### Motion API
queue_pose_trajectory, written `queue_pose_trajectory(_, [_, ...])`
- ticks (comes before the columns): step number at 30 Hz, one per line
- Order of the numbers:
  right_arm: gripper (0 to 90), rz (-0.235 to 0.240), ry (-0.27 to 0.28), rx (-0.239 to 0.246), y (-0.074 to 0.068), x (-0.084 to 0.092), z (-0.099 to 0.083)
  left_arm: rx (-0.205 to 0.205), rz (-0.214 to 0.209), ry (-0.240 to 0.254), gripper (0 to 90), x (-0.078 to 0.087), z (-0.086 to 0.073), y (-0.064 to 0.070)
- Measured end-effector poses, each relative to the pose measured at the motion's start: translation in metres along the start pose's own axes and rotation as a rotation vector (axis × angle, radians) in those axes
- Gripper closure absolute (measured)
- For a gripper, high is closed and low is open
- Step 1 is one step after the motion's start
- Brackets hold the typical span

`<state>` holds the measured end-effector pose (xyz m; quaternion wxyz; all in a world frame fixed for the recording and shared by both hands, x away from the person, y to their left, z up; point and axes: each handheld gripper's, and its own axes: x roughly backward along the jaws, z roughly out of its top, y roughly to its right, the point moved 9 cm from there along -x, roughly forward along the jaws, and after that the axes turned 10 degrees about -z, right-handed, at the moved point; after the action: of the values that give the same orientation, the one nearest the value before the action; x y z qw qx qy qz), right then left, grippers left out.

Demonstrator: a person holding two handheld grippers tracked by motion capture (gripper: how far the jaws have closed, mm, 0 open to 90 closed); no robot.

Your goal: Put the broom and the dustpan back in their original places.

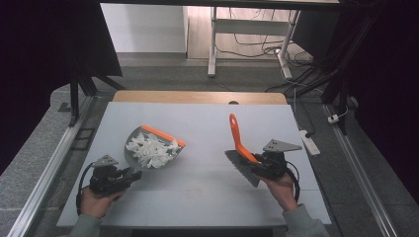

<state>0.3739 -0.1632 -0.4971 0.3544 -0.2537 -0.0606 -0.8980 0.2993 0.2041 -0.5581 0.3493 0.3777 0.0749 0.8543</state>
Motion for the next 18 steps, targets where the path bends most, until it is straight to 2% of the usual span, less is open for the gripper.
queue_pose_trajectory(6, [70.5, -0.013, -0.008, -0.007, 0.004, 0.005, -0.004, 0.025, 0.042, 0.010, 61.7, -0.003, -0.001, -0.003])
queue_pose_trajectory(12, [70.4, -0.036, -0.032, -0.051, 0.017, 0.011, -0.014, 0.045, 0.083, 0.013, 61.7, -0.008, -0.002, -0.005])
queue_pose_trajectory(18, [70.4, -0.047, -0.046, -0.093, 0.026, 0.010, -0.019, 0.093, 0.114, 0.041, 61.7, -0.011, -0.002, -0.010])
